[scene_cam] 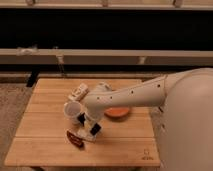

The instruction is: Place the eraser on the white sponge

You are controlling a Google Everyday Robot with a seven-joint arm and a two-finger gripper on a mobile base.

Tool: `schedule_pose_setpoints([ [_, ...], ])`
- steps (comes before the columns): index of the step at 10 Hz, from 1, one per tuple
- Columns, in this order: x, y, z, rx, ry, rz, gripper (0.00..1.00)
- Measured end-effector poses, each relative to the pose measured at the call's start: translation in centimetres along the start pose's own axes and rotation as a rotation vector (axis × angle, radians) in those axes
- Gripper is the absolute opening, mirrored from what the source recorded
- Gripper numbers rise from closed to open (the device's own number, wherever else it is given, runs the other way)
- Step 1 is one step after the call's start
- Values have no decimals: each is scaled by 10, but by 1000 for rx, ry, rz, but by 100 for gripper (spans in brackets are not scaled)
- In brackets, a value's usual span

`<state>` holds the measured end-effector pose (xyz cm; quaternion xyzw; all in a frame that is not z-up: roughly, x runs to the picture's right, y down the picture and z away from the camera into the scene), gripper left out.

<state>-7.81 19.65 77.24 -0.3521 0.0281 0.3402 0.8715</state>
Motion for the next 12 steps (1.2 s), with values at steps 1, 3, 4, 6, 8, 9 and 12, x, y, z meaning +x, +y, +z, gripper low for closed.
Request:
schedule_pose_setpoints([
  [1, -2, 4, 1, -12, 0, -12, 0],
  [3, -8, 15, 4, -37, 3, -36, 0],
  [4, -8, 19, 5, -46, 9, -41, 0],
  [6, -9, 28, 8, -66, 19, -52, 0],
  [8, -5, 33, 11, -81, 36, -50, 1],
  [9, -2, 34, 13, -88, 44, -45, 6],
  [12, 7, 37, 17, -103, 65, -26, 35],
])
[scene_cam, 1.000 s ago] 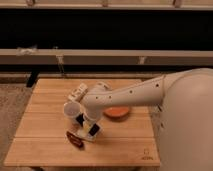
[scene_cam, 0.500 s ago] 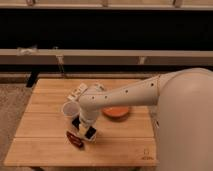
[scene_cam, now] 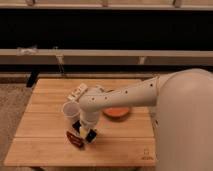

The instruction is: Place the eraser on the white sponge

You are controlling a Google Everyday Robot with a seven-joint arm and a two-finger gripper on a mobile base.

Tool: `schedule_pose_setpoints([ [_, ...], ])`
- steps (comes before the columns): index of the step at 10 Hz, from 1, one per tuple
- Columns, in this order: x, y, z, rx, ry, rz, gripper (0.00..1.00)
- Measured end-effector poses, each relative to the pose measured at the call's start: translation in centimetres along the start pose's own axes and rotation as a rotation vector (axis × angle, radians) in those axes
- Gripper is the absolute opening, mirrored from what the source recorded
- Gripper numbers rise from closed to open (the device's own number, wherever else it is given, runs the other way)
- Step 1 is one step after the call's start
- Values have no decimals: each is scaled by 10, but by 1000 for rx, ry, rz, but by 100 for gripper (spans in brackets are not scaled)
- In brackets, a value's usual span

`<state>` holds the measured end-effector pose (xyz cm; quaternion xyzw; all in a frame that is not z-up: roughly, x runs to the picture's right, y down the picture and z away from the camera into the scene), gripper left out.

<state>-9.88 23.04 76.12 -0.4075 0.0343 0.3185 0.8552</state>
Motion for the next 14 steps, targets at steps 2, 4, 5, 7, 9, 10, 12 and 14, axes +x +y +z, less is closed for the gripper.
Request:
schedule_pose_setpoints([
  [2, 4, 0, 3, -3, 9, 11, 55],
  [4, 7, -1, 5, -2, 17, 17, 75],
  [5, 8, -1, 6, -2, 19, 19, 79],
  [7, 8, -1, 6, 3, 18, 21, 80],
  [9, 8, -1, 6, 5, 17, 21, 80],
  [10, 9, -1, 5, 7, 15, 22, 80],
  [12, 9, -2, 2, 12, 5, 26, 80],
  [14, 14, -8, -6, 26, -16, 46, 80],
])
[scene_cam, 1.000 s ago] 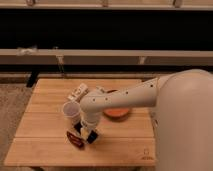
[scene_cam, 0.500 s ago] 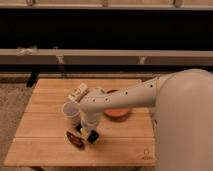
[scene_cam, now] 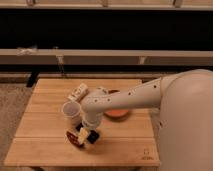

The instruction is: Place the eraser on the white sponge

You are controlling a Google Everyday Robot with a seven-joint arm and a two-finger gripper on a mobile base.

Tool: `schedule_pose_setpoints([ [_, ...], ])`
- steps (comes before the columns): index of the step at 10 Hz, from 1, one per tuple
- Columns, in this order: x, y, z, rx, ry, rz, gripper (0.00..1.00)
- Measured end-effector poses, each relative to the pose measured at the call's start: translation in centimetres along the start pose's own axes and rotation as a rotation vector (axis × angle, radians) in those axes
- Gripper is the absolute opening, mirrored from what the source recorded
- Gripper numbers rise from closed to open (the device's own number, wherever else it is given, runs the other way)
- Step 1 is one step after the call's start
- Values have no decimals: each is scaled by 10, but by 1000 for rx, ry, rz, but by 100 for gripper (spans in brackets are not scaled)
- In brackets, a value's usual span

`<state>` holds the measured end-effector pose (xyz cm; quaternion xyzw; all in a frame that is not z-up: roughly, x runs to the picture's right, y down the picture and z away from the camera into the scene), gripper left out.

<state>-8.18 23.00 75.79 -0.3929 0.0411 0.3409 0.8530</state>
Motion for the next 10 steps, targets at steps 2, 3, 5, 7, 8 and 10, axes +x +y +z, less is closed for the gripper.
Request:
schedule_pose_setpoints([
  [2, 8, -9, -7, 11, -26, 30, 80],
  [3, 13, -14, -11, 17, -41, 45, 80],
  [5, 21, -24, -19, 27, -69, 73, 80],
  [7, 21, -25, -20, 27, -73, 72, 80],
  [8, 21, -24, -19, 26, -73, 71, 80],
  [10, 22, -25, -20, 27, -73, 71, 80],
])
